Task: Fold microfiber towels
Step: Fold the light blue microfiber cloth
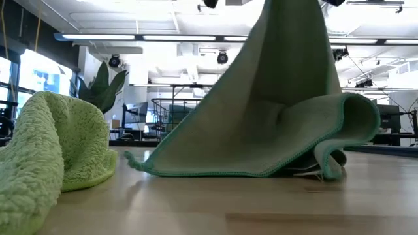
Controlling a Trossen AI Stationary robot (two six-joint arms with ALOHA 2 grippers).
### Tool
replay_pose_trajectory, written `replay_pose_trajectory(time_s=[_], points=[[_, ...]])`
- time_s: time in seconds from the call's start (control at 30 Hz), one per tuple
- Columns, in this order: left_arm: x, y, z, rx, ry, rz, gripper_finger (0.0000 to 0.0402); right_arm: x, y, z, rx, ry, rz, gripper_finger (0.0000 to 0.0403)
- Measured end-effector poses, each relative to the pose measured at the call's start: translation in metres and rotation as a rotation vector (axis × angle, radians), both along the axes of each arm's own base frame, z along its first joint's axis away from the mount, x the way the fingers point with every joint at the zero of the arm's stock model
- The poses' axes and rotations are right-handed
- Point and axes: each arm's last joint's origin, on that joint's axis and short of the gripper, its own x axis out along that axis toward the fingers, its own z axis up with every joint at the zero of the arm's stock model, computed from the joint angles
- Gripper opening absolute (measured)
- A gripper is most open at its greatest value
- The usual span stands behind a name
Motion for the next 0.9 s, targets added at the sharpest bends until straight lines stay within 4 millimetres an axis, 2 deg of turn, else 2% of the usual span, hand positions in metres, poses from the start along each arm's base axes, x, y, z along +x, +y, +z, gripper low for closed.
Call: replay_pose_trajectory(time_s=[0.17,0.3,0.43,0.63,0.9], points=[[0.011,-0.012,-0.017,0.207,0.029,0.176,0.0168,0.005,-0.008,0.002,0.043,-0.019,-0.018,0.0000],[0.017,-0.016,-0.028,0.279,0.037,0.347,0.0168,0.006,-0.011,0.002,0.037,-0.018,-0.017,0.0000],[0.017,-0.016,-0.033,0.229,0.051,0.371,0.0168,0.007,-0.012,0.002,0.030,-0.011,-0.007,0.0000],[0.010,-0.015,-0.047,0.151,0.171,0.394,0.0168,0.003,-0.019,0.007,0.016,-0.029,-0.019,0.0000],[0.004,-0.027,-0.070,0.030,0.299,0.376,0.0168,-0.007,-0.029,0.018,-0.042,-0.071,-0.062,0.0000]])
